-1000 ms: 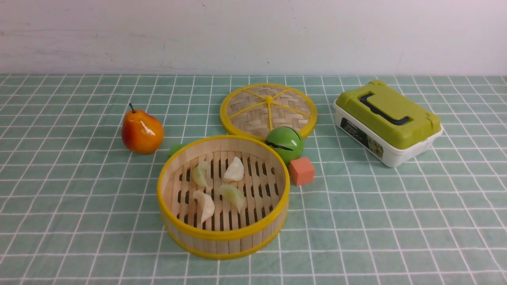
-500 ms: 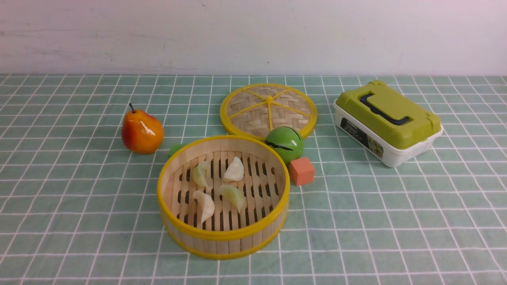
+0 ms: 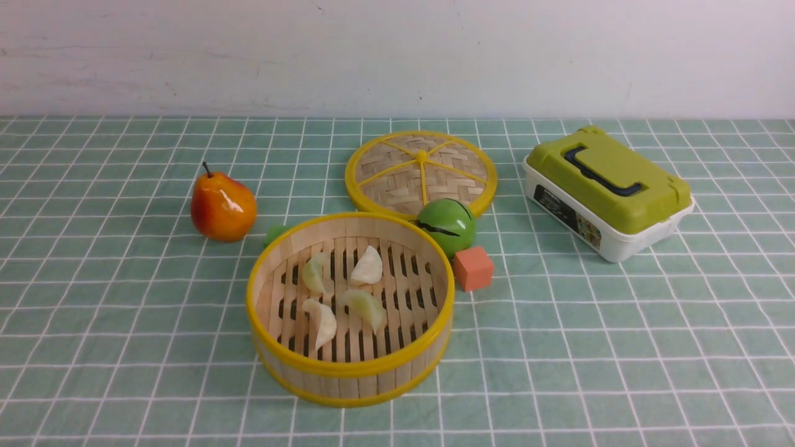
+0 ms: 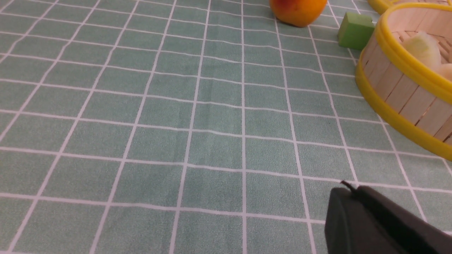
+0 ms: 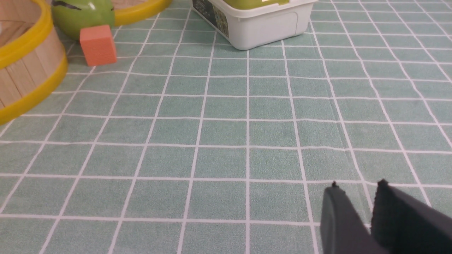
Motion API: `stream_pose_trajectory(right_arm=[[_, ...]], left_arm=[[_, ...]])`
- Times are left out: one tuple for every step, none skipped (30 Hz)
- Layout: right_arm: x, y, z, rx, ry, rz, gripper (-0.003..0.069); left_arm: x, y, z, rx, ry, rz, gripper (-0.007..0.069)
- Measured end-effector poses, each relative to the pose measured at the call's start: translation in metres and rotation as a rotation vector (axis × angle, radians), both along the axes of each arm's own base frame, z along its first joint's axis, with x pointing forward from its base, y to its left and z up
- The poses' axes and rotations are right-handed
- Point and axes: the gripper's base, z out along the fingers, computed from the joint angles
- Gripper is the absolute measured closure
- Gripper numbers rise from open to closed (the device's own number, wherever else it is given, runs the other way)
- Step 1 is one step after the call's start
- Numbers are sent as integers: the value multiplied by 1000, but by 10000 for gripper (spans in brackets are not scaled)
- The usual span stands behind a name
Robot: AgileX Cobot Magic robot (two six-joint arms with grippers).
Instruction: Put the dumplings into the steamer on the table with the blue tablecloth.
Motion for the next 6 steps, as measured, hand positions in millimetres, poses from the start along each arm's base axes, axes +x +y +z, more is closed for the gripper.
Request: stream_pose_trajectory(right_arm=[[0,0,0,0,0,0,500],[0,0,0,0,0,0,498],[0,0,0,0,0,0,496],[0,0,0,0,0,0,494],[0,0,0,0,0,0,492],[0,0,0,0,0,0,491]], left_arm=[[0,0,0,-1,0,0,619],[0,0,0,-1,0,0,618],[0,0,0,-1,0,0,617],[0,0,0,-1,0,0,617],[0,0,0,-1,0,0,615],[0,0,0,-1,0,0,614]])
